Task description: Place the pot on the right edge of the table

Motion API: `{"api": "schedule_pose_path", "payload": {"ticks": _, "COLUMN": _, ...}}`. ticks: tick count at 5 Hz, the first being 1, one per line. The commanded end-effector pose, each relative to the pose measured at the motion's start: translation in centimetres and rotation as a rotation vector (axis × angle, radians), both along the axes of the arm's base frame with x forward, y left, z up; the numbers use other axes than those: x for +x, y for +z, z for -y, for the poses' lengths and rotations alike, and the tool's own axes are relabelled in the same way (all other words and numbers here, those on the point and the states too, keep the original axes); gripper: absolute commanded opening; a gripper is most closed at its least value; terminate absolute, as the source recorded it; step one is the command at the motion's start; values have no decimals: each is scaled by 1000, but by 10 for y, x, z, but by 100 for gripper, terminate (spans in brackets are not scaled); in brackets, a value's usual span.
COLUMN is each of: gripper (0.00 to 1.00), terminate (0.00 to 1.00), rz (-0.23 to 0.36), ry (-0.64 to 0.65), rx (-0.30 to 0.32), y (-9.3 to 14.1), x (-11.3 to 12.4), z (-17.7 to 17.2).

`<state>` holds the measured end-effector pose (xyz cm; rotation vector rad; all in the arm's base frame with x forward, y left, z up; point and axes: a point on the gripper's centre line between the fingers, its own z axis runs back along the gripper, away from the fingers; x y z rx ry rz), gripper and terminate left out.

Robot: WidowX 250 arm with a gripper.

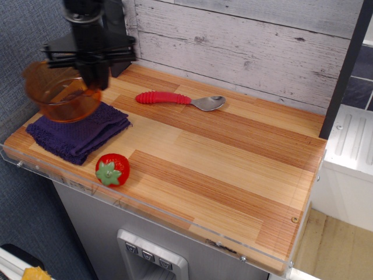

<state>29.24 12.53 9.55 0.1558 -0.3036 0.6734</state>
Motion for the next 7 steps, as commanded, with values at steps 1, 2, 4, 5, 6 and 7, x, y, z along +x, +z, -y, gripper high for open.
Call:
{"api": "schedule_pose_path", "payload": {"ticks": 1, "gripper": 0, "terminate": 0, "rz": 112, "ry": -240, "rx": 34, "y": 33, "x": -3, "z": 75}}
{"api": "schedule_pose_path", "payload": {"ticks": 2, "gripper": 0, "terminate": 0, "rz": 98, "ry": -364, "rx": 32, "y": 29, "x": 1, "z": 111}}
{"api": "schedule_pose_path", "payload": {"ticks": 4, "gripper": 0, "terminate": 0, "rz": 83, "ry": -590, "rx": -83, "y": 10, "x": -3, "z": 169}}
{"api": "schedule_pose_path", "payload": {"ticks": 5, "gripper": 0, "terminate": 0, "rz": 48, "ry": -659, "rx": -102, "y": -4, "x": -9, "z": 195}}
{"api": "schedule_pose_path", "payload": {"ticks": 6, "gripper": 0, "terminate": 0, "rz": 33, "ry": -742, "rx": -102, "y": -14, "x": -14, "z": 219}}
{"api": "schedule_pose_path", "payload": {"ticks": 7, "gripper": 0, "terminate": 0, "rz": -12, "ry": -764, "rx": -47, "y": -27, "x": -11, "z": 235}}
